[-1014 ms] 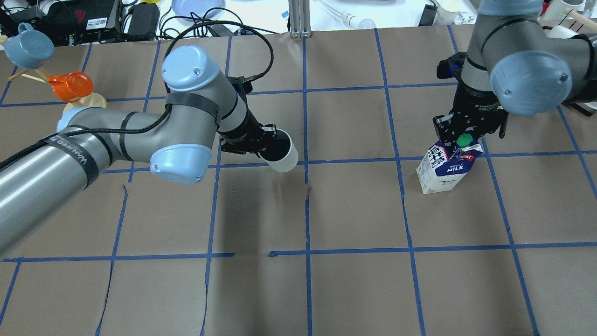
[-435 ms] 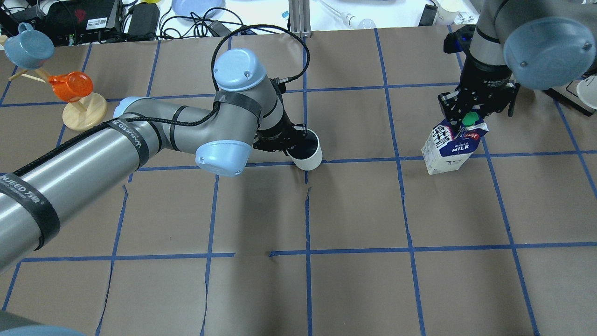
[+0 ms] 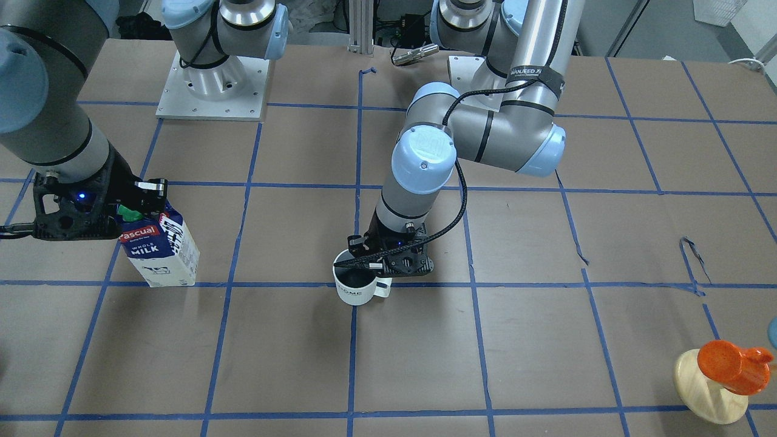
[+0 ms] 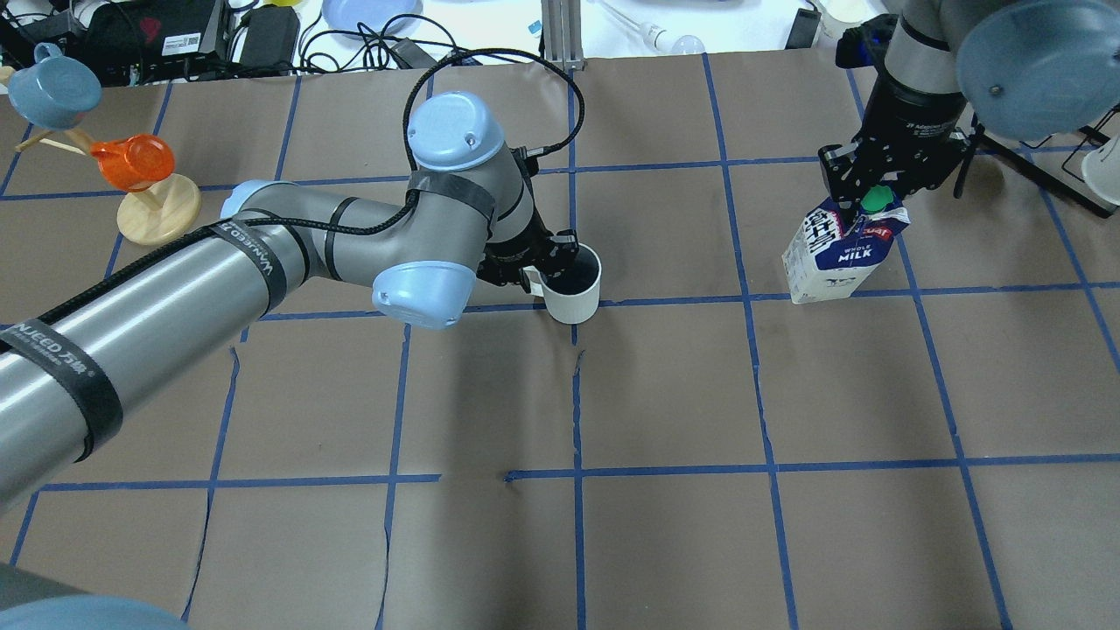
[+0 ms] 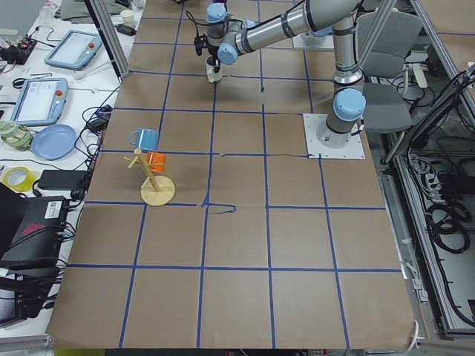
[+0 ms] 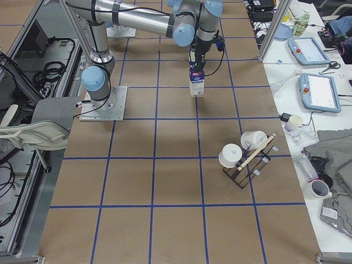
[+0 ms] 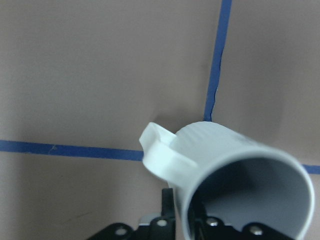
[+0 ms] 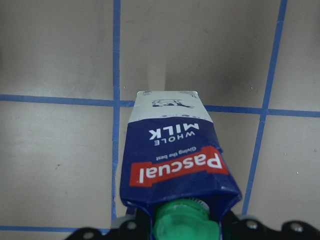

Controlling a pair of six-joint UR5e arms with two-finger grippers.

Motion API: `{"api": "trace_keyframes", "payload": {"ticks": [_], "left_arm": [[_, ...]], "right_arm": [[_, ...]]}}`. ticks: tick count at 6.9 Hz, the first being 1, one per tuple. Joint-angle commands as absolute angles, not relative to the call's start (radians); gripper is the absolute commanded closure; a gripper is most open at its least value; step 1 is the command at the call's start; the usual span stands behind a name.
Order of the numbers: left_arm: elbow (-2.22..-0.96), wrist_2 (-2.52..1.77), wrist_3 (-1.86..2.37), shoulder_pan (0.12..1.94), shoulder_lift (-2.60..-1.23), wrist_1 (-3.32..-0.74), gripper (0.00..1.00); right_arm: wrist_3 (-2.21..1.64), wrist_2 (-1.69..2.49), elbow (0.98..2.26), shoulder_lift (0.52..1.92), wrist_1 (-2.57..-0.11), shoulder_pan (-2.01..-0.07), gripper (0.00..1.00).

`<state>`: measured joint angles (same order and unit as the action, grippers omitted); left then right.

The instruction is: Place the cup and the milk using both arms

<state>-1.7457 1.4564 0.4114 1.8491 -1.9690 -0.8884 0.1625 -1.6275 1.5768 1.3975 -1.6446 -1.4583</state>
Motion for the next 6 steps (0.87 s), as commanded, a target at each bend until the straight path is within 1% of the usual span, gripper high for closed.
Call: {"api": "trace_keyframes", "payload": {"ticks": [1,2,4,6], "left_arm": [[-1.683,1.502,0.384,1.823,-1.928,-0.970,0.02],[-1.637,1.518,0.254,1.740,-1.877,-1.126,0.00],[-1.574,1.520,0.054,1.608,-1.762,-1.327,0.00],[-1.571,1.531,-0.001,1.543,-1.637,-1.359,0.00]], "right_arm": [[0.037,-1.574,1.574,1.381,-1.655,-1.485,0.67],[-0.024,-1.550,1.575,1.373,-1.658,-1.529,0.67],[-0.200,-1.525,1.572,1.329,-1.715,-1.677,0.67],[-0.244,-1.525,1.556,1.296,-1.755,-1.736,0.66]]}}
